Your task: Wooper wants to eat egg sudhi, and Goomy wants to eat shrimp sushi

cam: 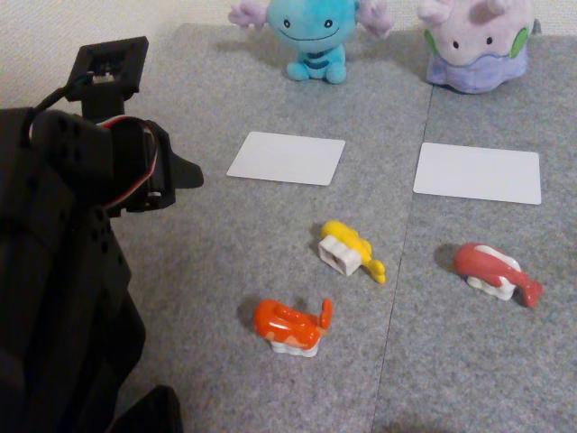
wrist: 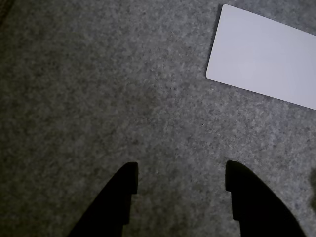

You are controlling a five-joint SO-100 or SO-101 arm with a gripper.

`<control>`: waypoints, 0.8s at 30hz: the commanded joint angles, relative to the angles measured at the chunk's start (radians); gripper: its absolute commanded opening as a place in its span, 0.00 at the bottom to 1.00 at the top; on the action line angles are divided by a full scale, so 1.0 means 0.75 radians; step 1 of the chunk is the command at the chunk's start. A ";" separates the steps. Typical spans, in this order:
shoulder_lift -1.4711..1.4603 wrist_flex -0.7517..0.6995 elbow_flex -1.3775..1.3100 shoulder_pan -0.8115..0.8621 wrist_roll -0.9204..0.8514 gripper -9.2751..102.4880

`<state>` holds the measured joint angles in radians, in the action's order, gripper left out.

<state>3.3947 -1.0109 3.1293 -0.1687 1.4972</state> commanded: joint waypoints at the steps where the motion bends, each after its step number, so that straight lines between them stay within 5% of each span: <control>1: 0.010 0.029 -0.018 0.016 -0.039 0.27; 13: -0.041 -0.051 -0.522 0.217 -0.049 0.28; 24: -0.828 -0.160 -1.031 0.526 -0.562 0.36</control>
<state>2.9268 -1.1091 2.4605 0.2010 1.1950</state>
